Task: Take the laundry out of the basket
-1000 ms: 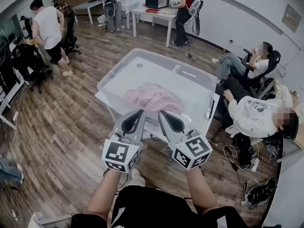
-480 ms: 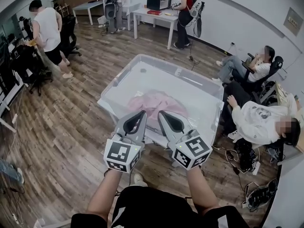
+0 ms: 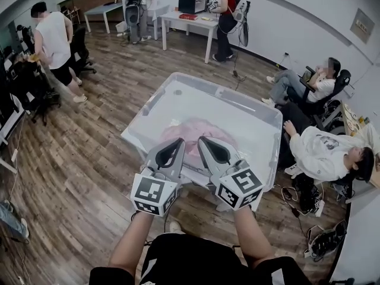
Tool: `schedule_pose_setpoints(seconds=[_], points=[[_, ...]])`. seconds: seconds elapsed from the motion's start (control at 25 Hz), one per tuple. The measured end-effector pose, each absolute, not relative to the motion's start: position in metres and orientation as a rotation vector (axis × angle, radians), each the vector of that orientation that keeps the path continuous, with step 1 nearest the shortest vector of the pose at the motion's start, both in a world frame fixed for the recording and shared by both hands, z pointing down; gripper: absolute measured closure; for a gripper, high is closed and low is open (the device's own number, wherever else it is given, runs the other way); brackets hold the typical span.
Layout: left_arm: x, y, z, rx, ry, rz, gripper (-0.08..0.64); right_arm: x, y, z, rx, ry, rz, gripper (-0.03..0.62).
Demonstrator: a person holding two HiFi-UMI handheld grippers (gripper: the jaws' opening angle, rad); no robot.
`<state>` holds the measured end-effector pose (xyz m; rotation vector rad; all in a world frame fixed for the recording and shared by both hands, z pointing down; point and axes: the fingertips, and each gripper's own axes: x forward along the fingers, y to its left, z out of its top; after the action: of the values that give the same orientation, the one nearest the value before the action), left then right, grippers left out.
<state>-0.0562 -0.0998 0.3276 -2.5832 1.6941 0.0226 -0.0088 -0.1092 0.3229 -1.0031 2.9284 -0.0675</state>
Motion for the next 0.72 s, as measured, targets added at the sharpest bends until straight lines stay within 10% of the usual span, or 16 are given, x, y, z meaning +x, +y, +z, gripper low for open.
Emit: schedule_pose_setpoints(seconds=[0.72], points=[[-0.102,-0.132,0.339,-2.655,1.662,0.062,0.552,-0.057,-0.134,0.321,-1.065,2.94,0.003,0.595]])
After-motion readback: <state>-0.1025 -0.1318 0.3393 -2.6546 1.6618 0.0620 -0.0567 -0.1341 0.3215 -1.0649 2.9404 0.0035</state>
